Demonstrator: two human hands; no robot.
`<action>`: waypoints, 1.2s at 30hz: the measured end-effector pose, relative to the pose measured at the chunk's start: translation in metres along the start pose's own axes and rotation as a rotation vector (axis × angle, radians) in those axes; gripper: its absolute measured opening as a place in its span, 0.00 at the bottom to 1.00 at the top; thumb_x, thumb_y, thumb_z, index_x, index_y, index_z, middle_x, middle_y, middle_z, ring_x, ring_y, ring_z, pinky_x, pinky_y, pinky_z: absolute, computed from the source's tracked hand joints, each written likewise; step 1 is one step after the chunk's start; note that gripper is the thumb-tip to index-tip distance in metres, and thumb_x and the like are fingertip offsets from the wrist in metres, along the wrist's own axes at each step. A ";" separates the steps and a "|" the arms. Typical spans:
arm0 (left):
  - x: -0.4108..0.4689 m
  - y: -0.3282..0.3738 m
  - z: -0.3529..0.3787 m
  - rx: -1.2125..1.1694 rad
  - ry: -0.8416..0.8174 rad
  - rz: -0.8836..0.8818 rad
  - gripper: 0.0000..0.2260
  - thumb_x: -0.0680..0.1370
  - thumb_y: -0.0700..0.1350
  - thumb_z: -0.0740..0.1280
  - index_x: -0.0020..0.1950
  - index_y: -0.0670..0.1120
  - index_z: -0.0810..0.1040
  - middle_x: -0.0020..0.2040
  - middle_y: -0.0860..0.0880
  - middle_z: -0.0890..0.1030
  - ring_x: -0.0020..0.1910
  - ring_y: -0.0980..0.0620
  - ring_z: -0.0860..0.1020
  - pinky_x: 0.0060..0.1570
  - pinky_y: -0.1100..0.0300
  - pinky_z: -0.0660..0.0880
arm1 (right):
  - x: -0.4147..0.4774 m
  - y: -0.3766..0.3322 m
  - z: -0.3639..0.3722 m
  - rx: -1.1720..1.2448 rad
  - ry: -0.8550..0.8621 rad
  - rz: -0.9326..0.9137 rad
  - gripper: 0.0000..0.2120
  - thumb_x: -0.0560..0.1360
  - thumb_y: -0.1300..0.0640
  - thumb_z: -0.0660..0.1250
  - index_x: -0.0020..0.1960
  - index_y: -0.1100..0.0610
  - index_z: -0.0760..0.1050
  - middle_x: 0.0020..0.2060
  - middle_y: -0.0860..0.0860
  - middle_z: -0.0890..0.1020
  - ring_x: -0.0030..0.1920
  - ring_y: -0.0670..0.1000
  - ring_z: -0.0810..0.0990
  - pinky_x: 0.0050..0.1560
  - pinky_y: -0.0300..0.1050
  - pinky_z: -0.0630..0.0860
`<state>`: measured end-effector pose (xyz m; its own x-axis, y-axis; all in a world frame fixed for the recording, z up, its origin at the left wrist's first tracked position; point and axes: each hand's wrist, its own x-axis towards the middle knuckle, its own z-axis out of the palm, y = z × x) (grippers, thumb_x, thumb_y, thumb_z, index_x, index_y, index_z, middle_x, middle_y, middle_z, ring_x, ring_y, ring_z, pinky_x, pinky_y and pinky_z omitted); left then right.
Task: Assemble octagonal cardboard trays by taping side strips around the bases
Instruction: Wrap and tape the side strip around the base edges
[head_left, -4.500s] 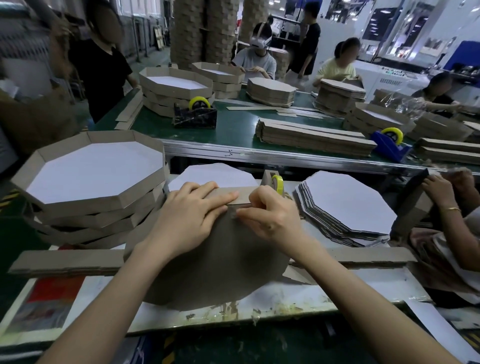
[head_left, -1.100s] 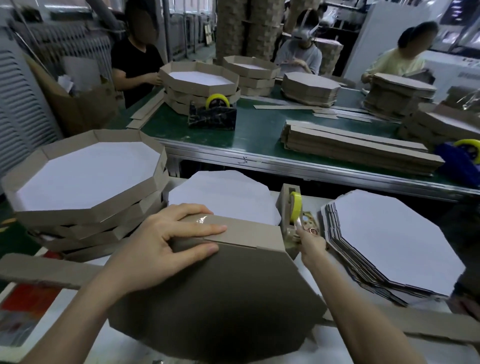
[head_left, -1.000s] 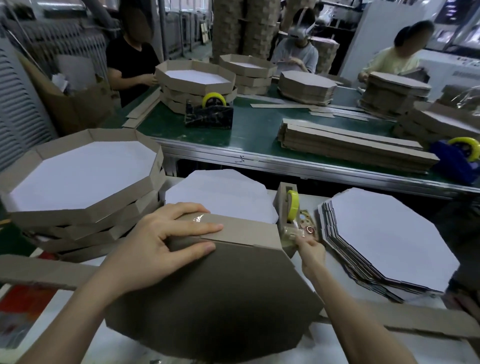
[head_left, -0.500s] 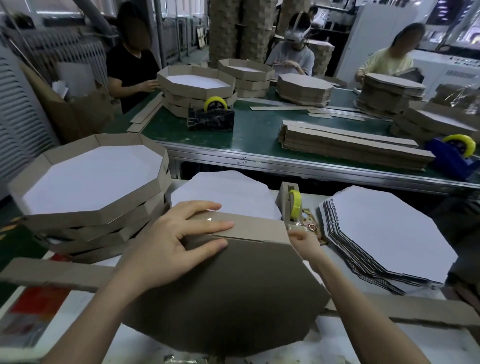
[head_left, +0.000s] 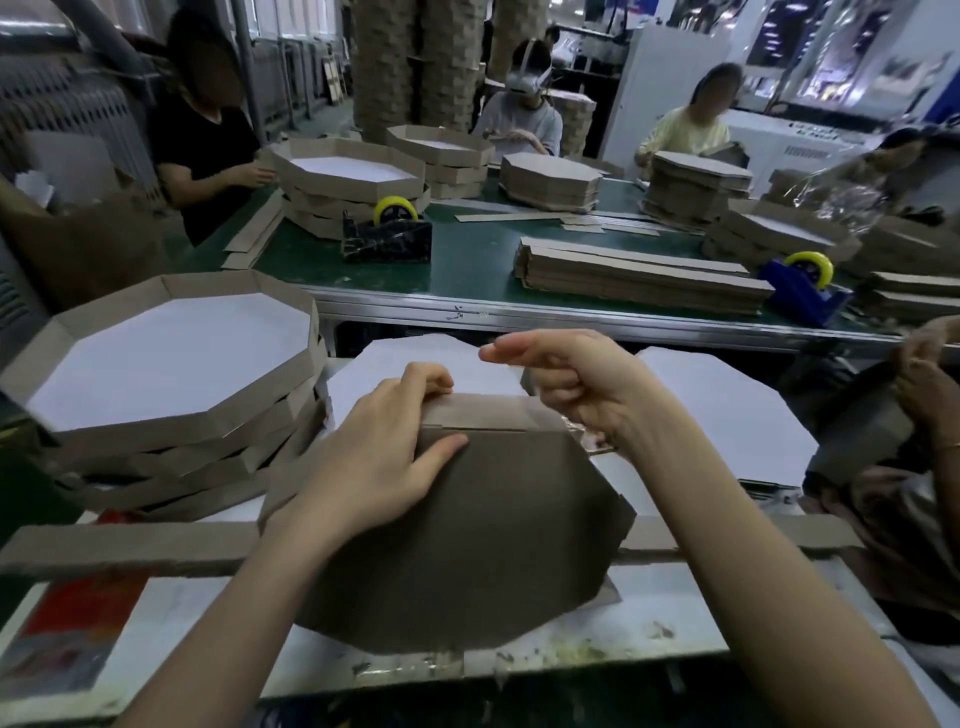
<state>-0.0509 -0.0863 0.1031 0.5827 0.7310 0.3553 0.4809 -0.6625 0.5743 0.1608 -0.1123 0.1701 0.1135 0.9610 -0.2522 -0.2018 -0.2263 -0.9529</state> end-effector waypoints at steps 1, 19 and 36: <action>-0.001 0.001 -0.001 -0.005 -0.004 -0.005 0.20 0.76 0.54 0.68 0.63 0.57 0.61 0.61 0.57 0.73 0.63 0.55 0.70 0.62 0.55 0.69 | -0.010 0.004 0.004 0.010 -0.024 0.037 0.09 0.78 0.69 0.60 0.51 0.66 0.78 0.47 0.57 0.86 0.19 0.41 0.58 0.17 0.29 0.55; -0.018 0.006 -0.009 0.200 -0.073 0.125 0.17 0.82 0.51 0.58 0.70 0.63 0.71 0.68 0.50 0.70 0.67 0.49 0.66 0.65 0.51 0.65 | -0.069 0.082 0.017 0.027 0.004 0.082 0.19 0.76 0.69 0.56 0.51 0.61 0.85 0.57 0.61 0.83 0.20 0.42 0.61 0.18 0.32 0.57; 0.001 0.009 0.007 0.111 0.206 0.061 0.17 0.72 0.68 0.64 0.51 0.61 0.84 0.49 0.57 0.82 0.48 0.51 0.78 0.48 0.53 0.75 | -0.058 0.051 -0.010 -0.399 -0.187 0.028 0.17 0.68 0.67 0.55 0.26 0.57 0.77 0.37 0.73 0.79 0.17 0.45 0.58 0.22 0.37 0.56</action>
<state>-0.0415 -0.0927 0.1035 0.4726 0.6996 0.5359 0.5246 -0.7119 0.4668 0.1536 -0.1811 0.1349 -0.0725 0.9576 -0.2789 0.1934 -0.2608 -0.9458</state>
